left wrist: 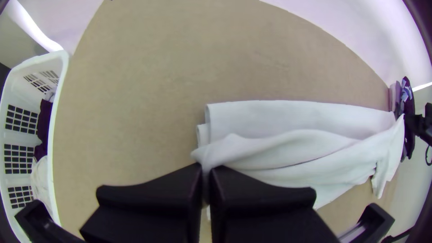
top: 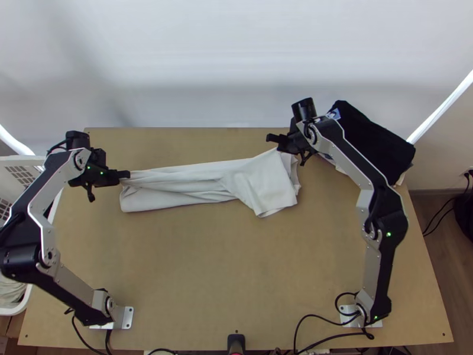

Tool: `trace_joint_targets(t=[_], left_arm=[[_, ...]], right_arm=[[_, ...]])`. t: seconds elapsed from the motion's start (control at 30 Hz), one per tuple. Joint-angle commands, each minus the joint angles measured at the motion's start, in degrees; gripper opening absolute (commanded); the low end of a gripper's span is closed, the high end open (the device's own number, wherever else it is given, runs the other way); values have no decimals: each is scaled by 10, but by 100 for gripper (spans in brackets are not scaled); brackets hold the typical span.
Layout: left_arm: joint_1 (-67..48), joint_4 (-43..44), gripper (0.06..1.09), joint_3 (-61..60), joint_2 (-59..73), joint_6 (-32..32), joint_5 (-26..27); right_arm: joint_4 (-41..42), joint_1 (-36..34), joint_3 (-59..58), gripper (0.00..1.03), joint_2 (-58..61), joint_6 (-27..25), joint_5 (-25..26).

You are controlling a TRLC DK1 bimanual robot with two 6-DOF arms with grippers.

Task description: Fold the t-shirt

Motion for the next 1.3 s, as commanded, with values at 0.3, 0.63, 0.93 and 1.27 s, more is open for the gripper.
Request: trace_joint_targets(t=[0.3, 0.63, 0.93, 1.27], left_arm=[[-3, 37, 13, 14, 38, -53, -10], [-10, -6, 102, 13, 21, -56, 29], [67, -7, 102, -11, -16, -32, 110], [133, 4, 102, -73, -15, 41, 225]], right_arm=[[1, -17, 65, 3, 65, 27, 41], [-10, -6, 57, 98, 45, 51, 43], [-10, -3, -31, 98, -84, 61, 43], [-10, 11, -119, 98, -232, 64, 34]])
